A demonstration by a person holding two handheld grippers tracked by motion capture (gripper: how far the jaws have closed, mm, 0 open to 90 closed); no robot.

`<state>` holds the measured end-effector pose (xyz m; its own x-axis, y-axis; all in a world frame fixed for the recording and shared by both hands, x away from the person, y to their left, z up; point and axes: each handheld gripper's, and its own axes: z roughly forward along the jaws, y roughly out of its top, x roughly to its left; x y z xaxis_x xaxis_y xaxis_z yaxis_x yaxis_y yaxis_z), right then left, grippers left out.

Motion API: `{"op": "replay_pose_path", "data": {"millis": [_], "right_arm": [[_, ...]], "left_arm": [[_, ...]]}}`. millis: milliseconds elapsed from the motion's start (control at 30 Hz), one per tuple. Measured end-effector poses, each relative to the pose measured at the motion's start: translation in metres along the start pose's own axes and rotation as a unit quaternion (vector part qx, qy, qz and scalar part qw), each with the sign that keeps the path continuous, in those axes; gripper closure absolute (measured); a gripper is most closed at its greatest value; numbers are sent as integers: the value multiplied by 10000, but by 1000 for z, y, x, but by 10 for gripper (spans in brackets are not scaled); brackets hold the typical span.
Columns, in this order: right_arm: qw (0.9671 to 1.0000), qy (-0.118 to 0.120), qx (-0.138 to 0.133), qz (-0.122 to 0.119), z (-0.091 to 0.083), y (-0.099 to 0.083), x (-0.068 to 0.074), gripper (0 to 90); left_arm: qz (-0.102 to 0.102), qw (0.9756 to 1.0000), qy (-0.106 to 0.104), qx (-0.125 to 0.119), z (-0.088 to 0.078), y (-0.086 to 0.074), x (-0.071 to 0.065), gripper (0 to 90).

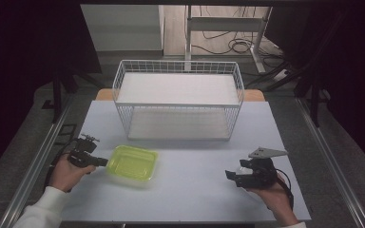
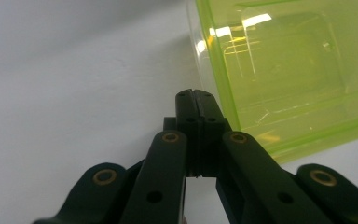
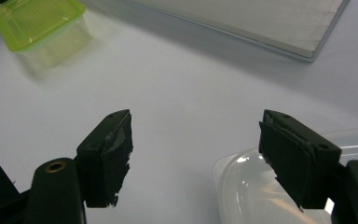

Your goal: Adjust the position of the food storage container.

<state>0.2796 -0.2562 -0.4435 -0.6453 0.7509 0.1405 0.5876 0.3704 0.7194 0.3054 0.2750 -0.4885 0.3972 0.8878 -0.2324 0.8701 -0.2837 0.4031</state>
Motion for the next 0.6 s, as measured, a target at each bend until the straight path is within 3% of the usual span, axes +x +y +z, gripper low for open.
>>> {"op": "replay_pose_path", "data": {"millis": [233,400,600], "right_arm": [[10000,-9,-23,20,-2,1,0,258],[9998,129,-137,84,-7,4,2,258],[9996,195,-220,-11,-9,9,10,258]], "left_arm": [[177,9997,-149,3,4,0,-15,897],[279,9992,-272,-26,9,1,-26,898],[264,9984,-493,-74,16,6,-37,898]]}}
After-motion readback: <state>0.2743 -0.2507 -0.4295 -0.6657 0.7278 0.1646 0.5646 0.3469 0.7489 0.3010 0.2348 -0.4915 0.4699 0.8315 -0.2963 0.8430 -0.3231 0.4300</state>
